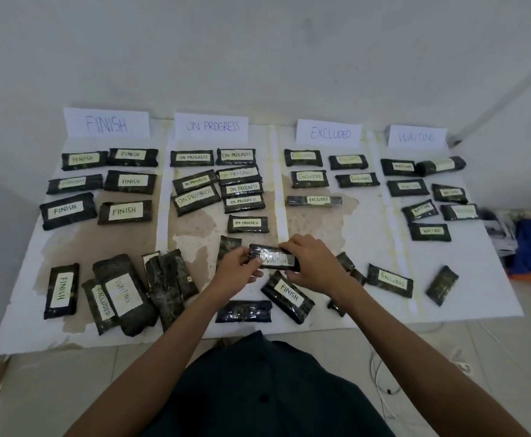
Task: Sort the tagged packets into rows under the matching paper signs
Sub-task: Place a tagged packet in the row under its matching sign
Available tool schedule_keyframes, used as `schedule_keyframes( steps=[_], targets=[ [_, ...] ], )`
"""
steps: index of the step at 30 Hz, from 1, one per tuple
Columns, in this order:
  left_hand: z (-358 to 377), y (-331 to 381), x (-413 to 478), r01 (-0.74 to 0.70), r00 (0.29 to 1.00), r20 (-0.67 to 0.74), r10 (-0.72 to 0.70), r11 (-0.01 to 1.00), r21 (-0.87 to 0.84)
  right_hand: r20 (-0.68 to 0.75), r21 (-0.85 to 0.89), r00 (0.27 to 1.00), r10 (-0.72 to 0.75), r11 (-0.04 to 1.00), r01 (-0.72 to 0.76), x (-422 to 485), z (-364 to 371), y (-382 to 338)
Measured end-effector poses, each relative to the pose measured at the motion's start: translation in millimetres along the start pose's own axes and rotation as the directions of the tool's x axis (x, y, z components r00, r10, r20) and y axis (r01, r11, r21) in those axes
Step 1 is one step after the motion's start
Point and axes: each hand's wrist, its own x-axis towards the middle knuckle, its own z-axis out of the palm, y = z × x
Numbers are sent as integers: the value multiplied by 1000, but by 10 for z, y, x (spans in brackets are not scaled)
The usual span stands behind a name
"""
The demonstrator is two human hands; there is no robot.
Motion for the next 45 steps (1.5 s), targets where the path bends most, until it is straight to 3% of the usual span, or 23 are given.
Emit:
schedule_keyframes(
  steps=[5,9,15,18,22,29,45],
  targets=[
    [124,59,47,-82,996,54,72,974,213,-24,-23,992,122,992,-122,-159,-45,145],
    [285,189,93,-231,973,110,204,888,397,-50,36,970,237,971,-235,-363,-193,429],
    [746,367,185,-486,859,248,447,562,670,-63,79,957,282,958,-277,-719,-363,914],
    [1069,436,255,-528,822,287,492,470,707,-78,51,948,309,951,-306,-858,-426,1204],
    [1573,475,402,-538,818,313,482,451,712,-97,-16,942,321,946,-324,-1078,-427,1698],
    [2541,535,706,-558,806,356,473,408,722,-143,36,897,417,908,-417,-1482,-409,2719],
    [4403,597,1530,-595,789,415,452,399,697,-74,-1,824,562,826,-563,-1825,-171,5023]
  ],
)
